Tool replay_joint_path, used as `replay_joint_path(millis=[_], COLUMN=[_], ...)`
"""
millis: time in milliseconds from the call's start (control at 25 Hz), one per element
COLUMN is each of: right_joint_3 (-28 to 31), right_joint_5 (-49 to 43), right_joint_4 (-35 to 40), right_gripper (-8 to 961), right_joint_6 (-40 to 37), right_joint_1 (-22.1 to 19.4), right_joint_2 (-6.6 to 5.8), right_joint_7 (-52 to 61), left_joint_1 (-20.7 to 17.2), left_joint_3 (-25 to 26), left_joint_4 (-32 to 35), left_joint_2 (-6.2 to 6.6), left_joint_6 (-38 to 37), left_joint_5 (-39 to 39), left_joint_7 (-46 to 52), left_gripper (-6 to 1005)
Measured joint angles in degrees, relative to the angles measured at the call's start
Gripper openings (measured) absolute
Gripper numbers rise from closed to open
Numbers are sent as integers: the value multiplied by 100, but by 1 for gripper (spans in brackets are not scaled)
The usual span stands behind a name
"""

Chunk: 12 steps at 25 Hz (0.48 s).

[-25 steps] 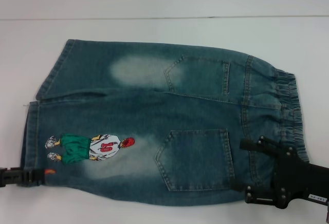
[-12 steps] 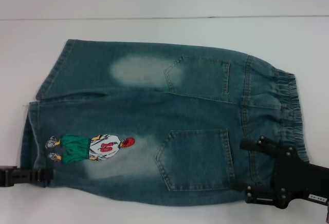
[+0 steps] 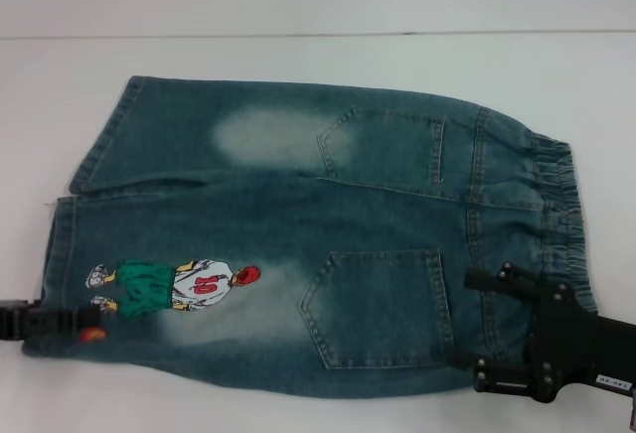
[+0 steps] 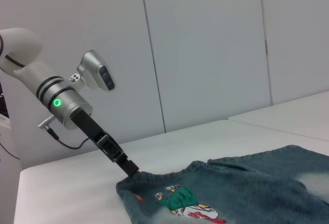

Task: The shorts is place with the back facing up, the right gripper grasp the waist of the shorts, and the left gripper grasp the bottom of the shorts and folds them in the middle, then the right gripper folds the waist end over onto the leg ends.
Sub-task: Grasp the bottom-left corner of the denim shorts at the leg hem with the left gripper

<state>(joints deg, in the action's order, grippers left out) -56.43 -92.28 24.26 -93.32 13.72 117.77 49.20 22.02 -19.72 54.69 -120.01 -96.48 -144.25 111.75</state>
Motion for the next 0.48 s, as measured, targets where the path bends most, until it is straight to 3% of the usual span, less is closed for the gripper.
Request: replay_joint_path(millis=[480], right_joint_3=[8], right_joint_5=[0], right_joint_4=[-6], right_gripper=[943], right_joint_6=[-8], right_joint_1=[-11], right_joint_2=[0], right_joint_7=[-6], left_joint_1=[45], left_joint_3=[-139], left_joint_4=[-12], left_joint_2=[7], left_joint_6=[19], left_joint_5=[-112], left_joint_7=[33], left_gripper=[911])
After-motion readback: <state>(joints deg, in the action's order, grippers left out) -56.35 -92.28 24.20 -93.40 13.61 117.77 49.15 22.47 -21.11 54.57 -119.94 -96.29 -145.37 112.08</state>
